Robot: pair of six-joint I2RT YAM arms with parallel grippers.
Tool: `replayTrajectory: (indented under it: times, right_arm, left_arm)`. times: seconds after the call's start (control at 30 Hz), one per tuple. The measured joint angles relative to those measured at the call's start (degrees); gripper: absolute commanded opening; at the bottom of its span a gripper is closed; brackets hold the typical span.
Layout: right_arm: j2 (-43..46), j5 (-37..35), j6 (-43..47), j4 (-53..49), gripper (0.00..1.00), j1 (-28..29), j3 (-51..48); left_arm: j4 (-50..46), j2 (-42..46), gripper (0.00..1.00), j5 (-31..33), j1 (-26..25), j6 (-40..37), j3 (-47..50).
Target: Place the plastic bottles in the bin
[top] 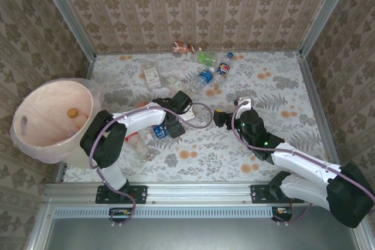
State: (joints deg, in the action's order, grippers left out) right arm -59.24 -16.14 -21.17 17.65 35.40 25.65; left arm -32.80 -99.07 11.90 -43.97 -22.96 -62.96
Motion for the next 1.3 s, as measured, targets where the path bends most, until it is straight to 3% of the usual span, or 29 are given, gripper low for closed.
replayTrajectory:
  times: [0.17, 0.33, 0.47, 0.87, 1.3]
  right_arm:
    - [0.04, 0.02, -0.02, -0.11, 1.0, 0.0, 0.0]
    - [0.39, 0.02, -0.02, -0.13, 1.0, -0.02, 0.0]
    - [0.61, 0.31, 0.09, -0.11, 1.0, -0.04, 0.0]
    - [-0.42, 5.51, 1.73, 0.31, 1.0, -0.13, 0.02]
    - [-1.68, 7.32, 1.95, 1.88, 1.0, -0.15, 1.77]
  left_arm:
    - [0.52, -0.07, 0.6, 1.05, 0.0, 0.28, 0.26]
    - [1.46, 1.38, 0.57, 0.92, 0.02, 0.9, 0.44]
    - [3.17, 7.65, 0.54, -0.35, 0.87, 2.29, 1.27]
    - [7.23, 27.91, 0.52, -3.15, 6.6, 9.53, 2.8]
    - [1.92, 34.07, 0.5, -5.25, 12.55, 20.04, -8.2]
